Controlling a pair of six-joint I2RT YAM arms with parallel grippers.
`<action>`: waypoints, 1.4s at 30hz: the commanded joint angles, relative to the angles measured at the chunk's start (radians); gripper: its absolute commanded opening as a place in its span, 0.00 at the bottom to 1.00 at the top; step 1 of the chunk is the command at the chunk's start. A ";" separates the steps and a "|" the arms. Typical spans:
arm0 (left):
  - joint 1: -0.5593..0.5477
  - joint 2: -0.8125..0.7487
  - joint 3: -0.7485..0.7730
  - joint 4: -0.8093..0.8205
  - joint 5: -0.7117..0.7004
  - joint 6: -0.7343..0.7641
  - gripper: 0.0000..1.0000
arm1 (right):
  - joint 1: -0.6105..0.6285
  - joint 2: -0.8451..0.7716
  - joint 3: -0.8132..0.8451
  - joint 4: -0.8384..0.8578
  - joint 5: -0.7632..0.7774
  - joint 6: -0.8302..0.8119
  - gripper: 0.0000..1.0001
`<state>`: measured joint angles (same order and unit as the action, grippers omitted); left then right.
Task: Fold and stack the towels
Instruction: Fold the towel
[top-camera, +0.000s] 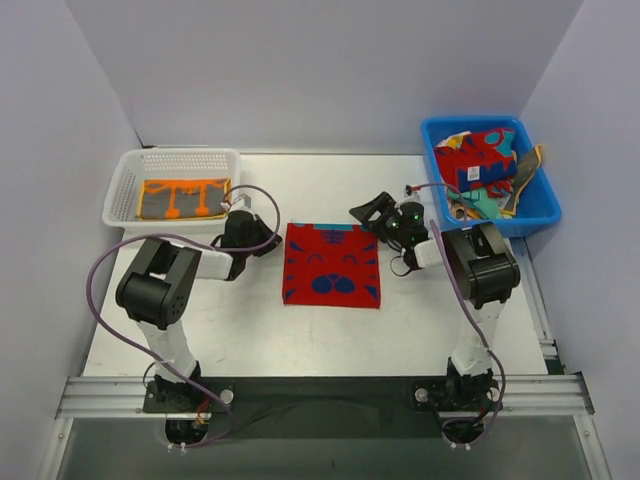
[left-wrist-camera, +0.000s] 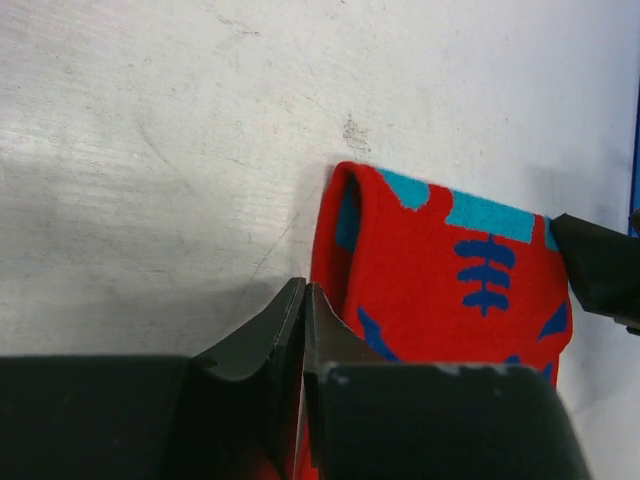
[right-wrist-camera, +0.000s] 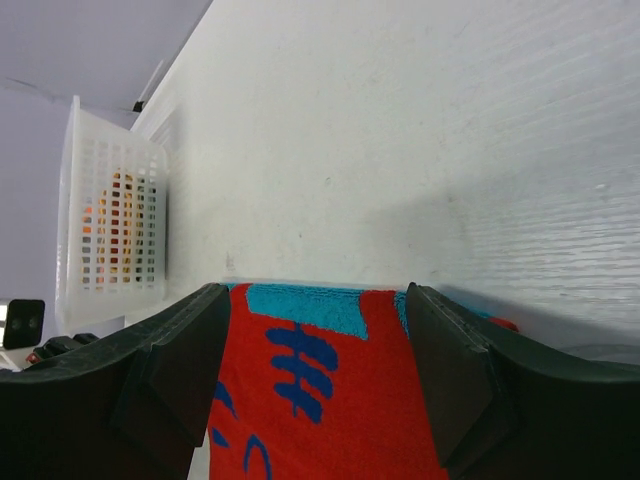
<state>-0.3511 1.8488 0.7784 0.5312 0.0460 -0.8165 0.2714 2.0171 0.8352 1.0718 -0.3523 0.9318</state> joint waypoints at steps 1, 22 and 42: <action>0.011 -0.084 0.028 -0.019 0.060 0.076 0.15 | -0.029 -0.110 0.002 -0.067 -0.043 -0.056 0.71; -0.123 -0.043 0.121 -0.140 0.060 0.091 0.33 | -0.043 -0.298 -0.085 -0.488 -0.192 -0.106 0.52; -0.210 -0.426 -0.289 -0.381 -0.077 -0.067 0.40 | -0.008 -0.432 -0.142 -1.025 -0.234 -0.365 0.36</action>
<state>-0.5632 1.5043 0.5163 0.2905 0.0494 -0.8989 0.2390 1.6344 0.7036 0.1864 -0.5930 0.6460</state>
